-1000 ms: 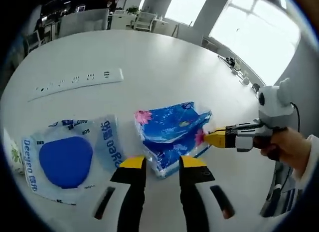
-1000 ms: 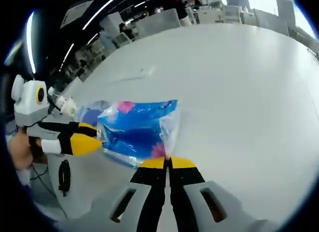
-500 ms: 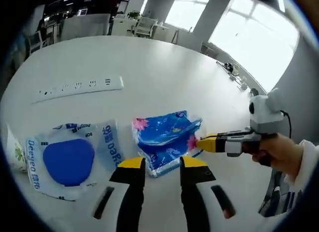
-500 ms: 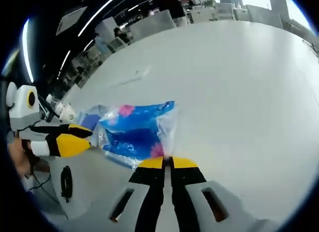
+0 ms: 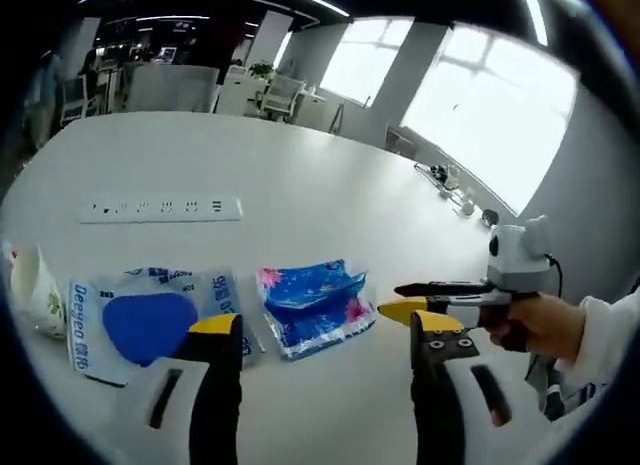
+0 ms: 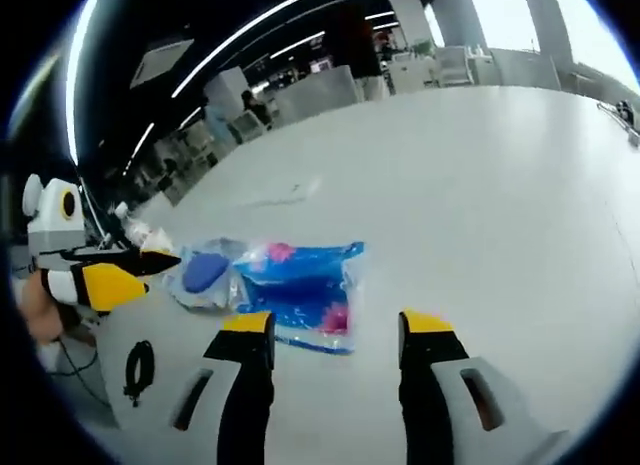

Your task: Arrange the tabletop items into an orderly group along one side of the table until the central work area is clear of visible clutter.

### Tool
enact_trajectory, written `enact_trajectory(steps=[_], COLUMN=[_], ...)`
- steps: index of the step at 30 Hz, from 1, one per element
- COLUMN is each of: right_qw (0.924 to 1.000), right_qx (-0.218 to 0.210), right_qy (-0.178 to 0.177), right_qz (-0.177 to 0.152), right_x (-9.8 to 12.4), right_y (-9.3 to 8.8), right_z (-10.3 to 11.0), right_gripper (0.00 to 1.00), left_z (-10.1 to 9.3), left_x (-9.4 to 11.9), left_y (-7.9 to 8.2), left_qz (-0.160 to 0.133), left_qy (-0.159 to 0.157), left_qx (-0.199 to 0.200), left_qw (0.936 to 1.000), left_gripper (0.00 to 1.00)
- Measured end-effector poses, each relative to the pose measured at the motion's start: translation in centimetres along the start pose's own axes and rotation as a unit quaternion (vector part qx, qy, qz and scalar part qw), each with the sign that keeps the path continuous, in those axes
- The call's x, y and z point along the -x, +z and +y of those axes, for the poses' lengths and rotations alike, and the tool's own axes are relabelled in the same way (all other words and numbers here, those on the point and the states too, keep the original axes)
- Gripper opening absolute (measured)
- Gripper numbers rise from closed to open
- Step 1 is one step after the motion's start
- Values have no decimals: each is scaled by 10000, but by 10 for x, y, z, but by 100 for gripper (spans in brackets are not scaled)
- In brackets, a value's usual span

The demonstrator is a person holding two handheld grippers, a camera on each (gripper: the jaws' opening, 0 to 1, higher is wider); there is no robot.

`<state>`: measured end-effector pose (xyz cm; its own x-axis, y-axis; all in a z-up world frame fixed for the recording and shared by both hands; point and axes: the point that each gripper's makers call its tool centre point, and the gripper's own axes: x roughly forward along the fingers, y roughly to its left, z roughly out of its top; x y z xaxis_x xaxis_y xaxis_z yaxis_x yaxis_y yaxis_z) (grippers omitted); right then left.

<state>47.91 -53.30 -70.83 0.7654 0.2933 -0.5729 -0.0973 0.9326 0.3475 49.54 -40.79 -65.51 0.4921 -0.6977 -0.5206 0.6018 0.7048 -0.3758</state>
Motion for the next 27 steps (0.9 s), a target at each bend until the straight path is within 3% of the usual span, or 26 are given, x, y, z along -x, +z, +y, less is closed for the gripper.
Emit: enact_trajectory(steps=[10,18,27], right_qw=[9996,9995,9997], right_qx=[107,120,77], right_qy=[160,193,116], right_qz=[-185,-214,-203], right_x=[40,61,73], right_y=[-9,-22,-31], right_z=[32,47,50], right_gripper=[58,58,57], left_z=[4,1,4], left_x=[47,68,89], left_y=[-12,-25,-35], left_qz=[-246,-375,-396], left_qy=[66,-11,-38], left_qx=[76,141,206], left_qw=[9996,9992,9990], left_gripper=[88,98,97])
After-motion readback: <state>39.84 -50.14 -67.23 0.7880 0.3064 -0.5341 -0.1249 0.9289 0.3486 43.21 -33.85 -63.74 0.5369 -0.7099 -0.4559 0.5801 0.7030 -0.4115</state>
